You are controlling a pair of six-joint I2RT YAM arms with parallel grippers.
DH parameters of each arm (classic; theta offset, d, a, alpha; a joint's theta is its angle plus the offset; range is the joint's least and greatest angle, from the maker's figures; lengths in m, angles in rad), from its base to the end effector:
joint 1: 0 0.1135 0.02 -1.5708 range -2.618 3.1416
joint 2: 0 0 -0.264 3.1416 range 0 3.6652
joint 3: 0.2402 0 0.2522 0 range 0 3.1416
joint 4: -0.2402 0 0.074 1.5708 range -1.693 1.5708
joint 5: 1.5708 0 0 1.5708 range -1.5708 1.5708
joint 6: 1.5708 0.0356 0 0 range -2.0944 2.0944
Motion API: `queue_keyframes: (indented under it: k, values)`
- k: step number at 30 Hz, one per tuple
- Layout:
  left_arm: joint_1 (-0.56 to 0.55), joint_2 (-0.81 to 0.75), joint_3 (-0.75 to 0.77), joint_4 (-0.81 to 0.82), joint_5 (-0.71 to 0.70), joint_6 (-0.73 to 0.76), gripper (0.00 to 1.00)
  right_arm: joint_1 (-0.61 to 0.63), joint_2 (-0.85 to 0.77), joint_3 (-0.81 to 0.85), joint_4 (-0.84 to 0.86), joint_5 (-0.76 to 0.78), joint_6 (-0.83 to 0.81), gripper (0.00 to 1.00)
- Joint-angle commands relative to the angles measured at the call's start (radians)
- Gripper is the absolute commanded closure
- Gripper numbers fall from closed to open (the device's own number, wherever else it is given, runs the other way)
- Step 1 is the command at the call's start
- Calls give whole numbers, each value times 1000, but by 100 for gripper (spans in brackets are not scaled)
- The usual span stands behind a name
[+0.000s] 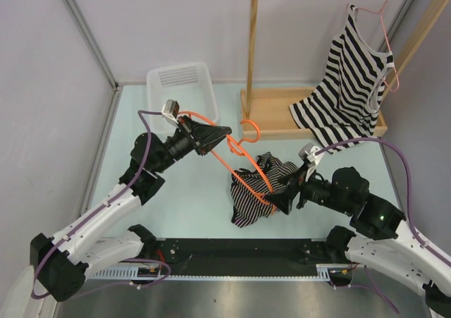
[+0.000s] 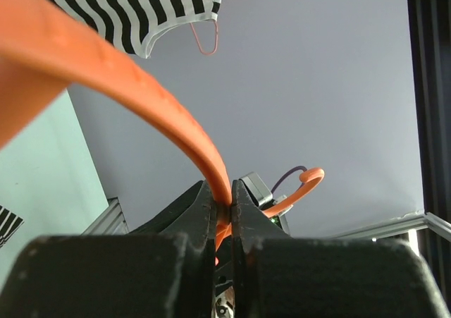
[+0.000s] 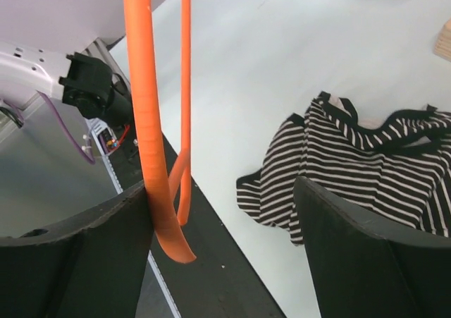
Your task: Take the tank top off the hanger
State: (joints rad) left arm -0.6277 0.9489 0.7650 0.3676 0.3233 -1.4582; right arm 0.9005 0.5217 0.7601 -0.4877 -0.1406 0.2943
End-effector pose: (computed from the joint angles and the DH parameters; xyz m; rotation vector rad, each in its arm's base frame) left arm 0.1746 -0.1407 0.3619 -0.3763 1.6705 -1.8842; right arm 0.0712 0.0978 0.3343 -0.6754 1.8065 0.9541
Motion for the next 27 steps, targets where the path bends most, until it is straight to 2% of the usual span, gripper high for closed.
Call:
queue_keyframes:
  k: [1, 4, 7, 8, 10, 11, 12, 13, 14, 15, 18, 20, 23, 25, 27]
  values:
    - [5, -16, 34, 51, 46, -42, 100, 6, 43, -13, 168, -45, 32, 22]
    - [6, -16, 27, 57, 40, -45, 100, 14, 89, -39, 268, -99, 60, 34]
    - [17, -15, 26, 54, 46, -33, 100, 41, 115, -56, 311, -85, 86, 52]
    - [22, -16, 26, 51, 48, -25, 100, 54, 115, -67, 313, -77, 95, 68]
    - [37, -35, 26, 16, 34, 20, 100, 64, 97, -79, 299, -33, 109, 84]
    - [43, -41, 30, -8, 28, 41, 100, 66, 83, -91, 281, -15, 118, 100]
    - [51, -54, 33, -59, 14, 89, 99, 67, 69, -96, 268, 4, 138, 100]
    - [68, -62, 42, -84, 10, 117, 94, 67, 36, -99, 256, 40, 149, 100]
    - [74, -65, 46, -107, 5, 145, 83, 67, 20, -102, 245, 58, 158, 100]
    - [79, -70, 53, -155, 0, 210, 55, 67, 6, -94, 209, 81, 181, 100]
    - [82, -85, 82, -273, -32, 364, 21, 66, -20, -26, 69, 209, 209, 100]
    - [82, -113, 92, -335, -78, 427, 17, 67, 1, 25, -32, 353, 235, 100]
    - [83, -169, 94, -458, -157, 527, 14, 60, 40, 140, -271, 542, 266, 100]
    - [83, -194, 91, -505, -190, 581, 12, 43, 90, 223, -342, 661, 272, 100]
    - [83, -222, 88, -522, -201, 613, 11, 20, 141, 269, -391, 719, 234, 100]
